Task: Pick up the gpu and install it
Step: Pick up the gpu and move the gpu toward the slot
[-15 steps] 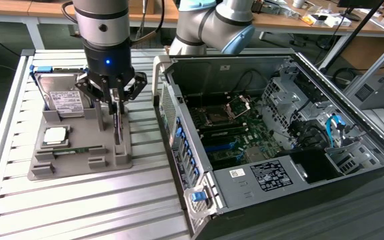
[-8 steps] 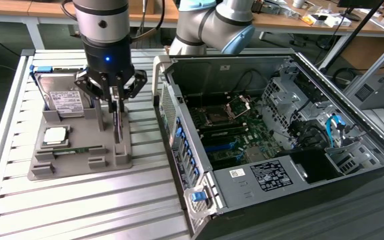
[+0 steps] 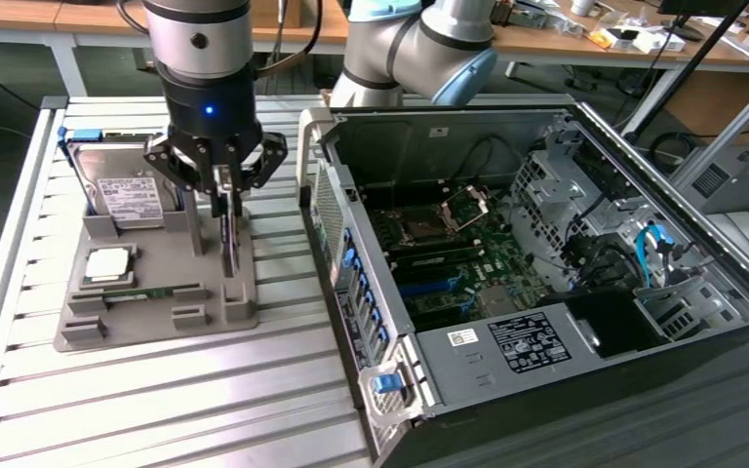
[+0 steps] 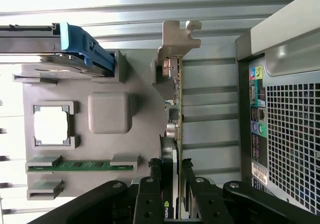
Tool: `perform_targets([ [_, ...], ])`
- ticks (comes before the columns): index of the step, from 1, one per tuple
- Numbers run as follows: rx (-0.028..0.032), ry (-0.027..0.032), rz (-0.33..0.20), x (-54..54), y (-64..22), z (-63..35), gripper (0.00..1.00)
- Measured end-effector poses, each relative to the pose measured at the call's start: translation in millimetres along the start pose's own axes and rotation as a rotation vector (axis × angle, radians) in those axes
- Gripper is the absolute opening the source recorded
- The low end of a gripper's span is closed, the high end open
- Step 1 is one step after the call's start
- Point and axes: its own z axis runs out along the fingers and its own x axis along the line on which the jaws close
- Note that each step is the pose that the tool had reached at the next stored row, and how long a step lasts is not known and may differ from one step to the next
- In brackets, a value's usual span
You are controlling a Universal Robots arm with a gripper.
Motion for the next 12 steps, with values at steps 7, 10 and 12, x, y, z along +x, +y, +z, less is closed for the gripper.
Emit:
perform_targets([
  [7,0.0001,0.0001,0.0,-0.1,0.0,-5.6,0.27],
  [10,0.0001,0.0,0.0,-0.2,0.0,-7.6,0.27],
  [12,0.0,0.0,0.0,-0.2,0.0,-8.9,0.27],
])
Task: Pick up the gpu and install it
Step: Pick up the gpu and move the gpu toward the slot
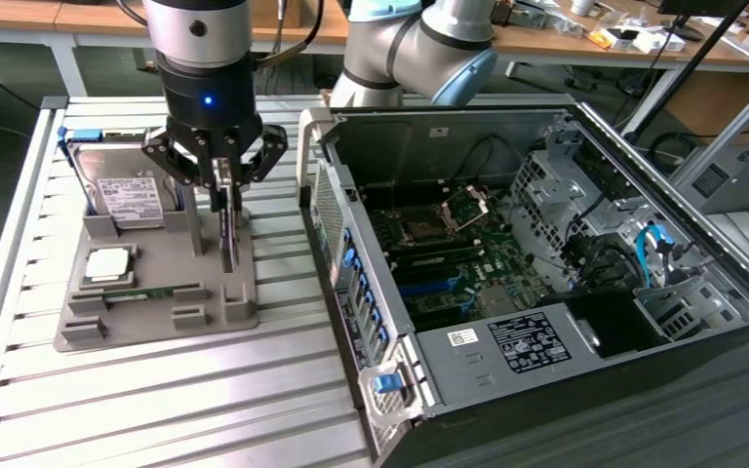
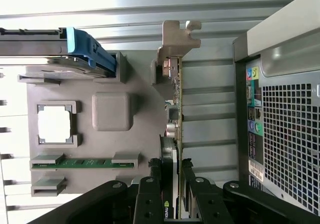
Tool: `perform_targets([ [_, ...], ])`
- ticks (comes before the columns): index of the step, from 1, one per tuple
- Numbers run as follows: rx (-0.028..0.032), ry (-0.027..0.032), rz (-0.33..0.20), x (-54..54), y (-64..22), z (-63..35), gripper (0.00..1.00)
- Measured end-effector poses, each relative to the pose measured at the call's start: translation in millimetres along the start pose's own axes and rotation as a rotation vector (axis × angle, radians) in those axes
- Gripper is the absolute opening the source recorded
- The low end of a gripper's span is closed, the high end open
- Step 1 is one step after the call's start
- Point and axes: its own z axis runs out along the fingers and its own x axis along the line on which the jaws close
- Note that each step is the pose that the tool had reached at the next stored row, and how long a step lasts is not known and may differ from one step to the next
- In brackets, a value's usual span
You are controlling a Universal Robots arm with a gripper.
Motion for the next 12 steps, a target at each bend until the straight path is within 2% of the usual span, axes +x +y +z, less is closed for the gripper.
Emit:
perform_targets([
  [12,0.0,0.0,0.0,-0.2,0.0,-4.7,0.27],
])
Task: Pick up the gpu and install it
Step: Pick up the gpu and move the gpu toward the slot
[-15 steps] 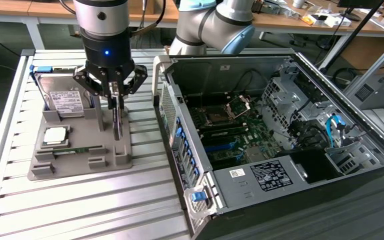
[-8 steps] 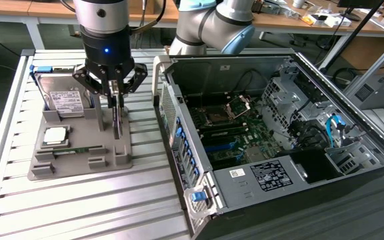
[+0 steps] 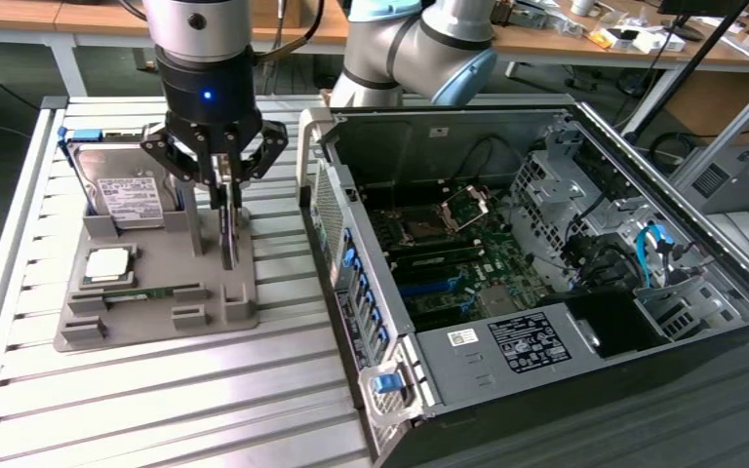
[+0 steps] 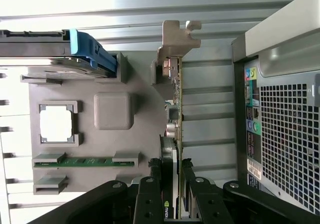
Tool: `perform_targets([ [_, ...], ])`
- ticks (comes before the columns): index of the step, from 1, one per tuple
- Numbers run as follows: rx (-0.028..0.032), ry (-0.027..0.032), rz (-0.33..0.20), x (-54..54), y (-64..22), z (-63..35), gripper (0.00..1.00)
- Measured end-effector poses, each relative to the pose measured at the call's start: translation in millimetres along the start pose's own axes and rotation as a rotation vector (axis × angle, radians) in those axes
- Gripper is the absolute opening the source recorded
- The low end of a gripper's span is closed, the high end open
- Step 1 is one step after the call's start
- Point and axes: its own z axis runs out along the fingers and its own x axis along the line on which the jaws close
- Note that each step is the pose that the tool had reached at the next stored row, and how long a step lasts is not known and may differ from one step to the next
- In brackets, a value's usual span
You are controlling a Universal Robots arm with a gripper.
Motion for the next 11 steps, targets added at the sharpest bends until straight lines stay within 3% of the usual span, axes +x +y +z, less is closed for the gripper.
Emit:
perform_targets([
  [11,0.0001,0.0001,0.0,-0.1,0.0,-4.9,0.27],
])
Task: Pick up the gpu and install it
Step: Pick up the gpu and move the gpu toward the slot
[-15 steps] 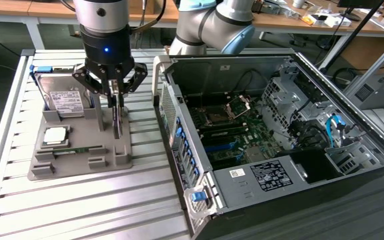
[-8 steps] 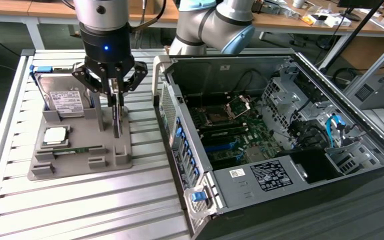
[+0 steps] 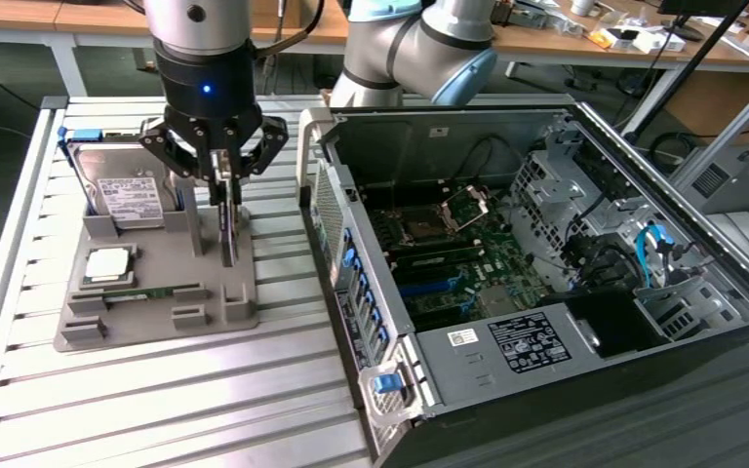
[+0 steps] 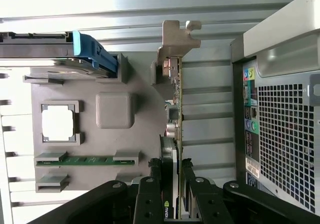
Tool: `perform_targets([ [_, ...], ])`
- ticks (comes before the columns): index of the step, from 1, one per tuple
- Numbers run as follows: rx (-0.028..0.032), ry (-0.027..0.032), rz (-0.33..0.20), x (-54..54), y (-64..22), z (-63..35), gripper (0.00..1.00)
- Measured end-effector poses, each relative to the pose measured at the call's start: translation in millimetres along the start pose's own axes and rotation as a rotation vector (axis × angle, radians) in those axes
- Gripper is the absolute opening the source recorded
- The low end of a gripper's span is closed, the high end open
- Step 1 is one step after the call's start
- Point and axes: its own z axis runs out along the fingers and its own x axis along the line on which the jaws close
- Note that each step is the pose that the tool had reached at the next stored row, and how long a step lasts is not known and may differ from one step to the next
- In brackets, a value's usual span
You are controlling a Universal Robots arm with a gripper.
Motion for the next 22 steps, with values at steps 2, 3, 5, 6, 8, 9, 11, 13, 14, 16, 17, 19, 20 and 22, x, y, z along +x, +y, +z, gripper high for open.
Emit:
perform_targets([
  [2,-0.0001,-0.0001,0.0,0.0,0.0,-1.0,0.27],
  [3,0.0,0.0,0.0,0.0,0.0,-1.6,0.27],
  [5,0.0,0.0,0.0,-0.1,0.0,-2.7,0.27],
  [6,0.0,0.0,0.0,-0.1,0.0,-3.2,0.27],
  [8,0.0,0.0,0.0,-0.2,0.0,-5.8,0.27],
  [9,-0.0001,-0.0001,0.0,-0.2,0.0,-7.2,0.27],
  [11,-0.0001,-0.0001,0.0,-0.3,0.0,-9.6,0.27],
  [13,-0.0001,0.0,0.0,-0.4,0.0,-12.6,0.27],
  [14,-0.0001,0.0,0.0,-0.4,0.0,-13.6,0.27],
  [16,0.0,0.0,0.0,-0.5,0.0,-16.7,0.27],
  [17,-0.0001,-0.0001,0.0,-0.5,0.0,-18.5,0.27],
  [19,0.0,0.0,0.0,-0.6,0.0,-20.8,0.27],
  [20,0.0,0.0,0.0,-0.6,0.0,-21.5,0.27],
  [22,-0.0001,-0.0001,0.0,-0.6,0.0,-22.3,0.27],
])
